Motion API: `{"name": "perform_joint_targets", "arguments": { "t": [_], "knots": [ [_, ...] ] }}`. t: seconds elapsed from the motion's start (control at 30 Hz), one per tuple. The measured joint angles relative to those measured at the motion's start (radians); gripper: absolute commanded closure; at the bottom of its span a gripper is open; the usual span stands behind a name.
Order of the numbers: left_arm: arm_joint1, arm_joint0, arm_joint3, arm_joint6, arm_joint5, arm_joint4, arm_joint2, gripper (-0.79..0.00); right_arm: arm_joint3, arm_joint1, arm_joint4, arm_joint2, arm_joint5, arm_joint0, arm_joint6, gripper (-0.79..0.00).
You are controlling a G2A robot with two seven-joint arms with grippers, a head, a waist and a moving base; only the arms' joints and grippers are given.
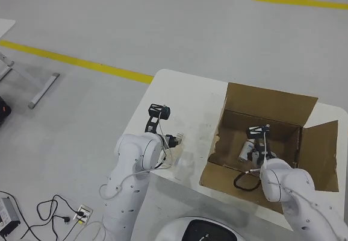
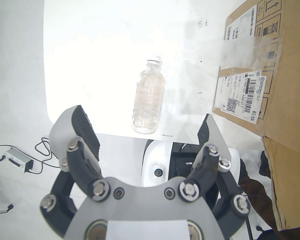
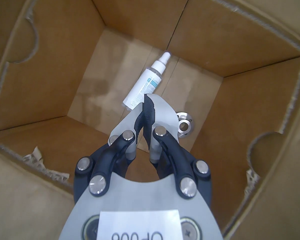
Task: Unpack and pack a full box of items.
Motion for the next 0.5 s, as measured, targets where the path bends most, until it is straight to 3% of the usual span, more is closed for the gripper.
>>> {"name": "perform_joint_targets", "arguments": {
  "t": [0.2, 0.5],
  "knots": [
    [0.000, 0.000, 0.000, 0.000, 0.000, 0.000, 0.000, -0.785, 0.179, -0.058, 0.106, -0.044, 0.056, 0.083, -0.038, 0.000],
    [0.000, 0.000, 0.000, 0.000, 0.000, 0.000, 0.000, -0.785, 0.368, -0.130, 0.183, -0.095, 0.041, 0.187, -0.099, 0.000]
  ]
}}
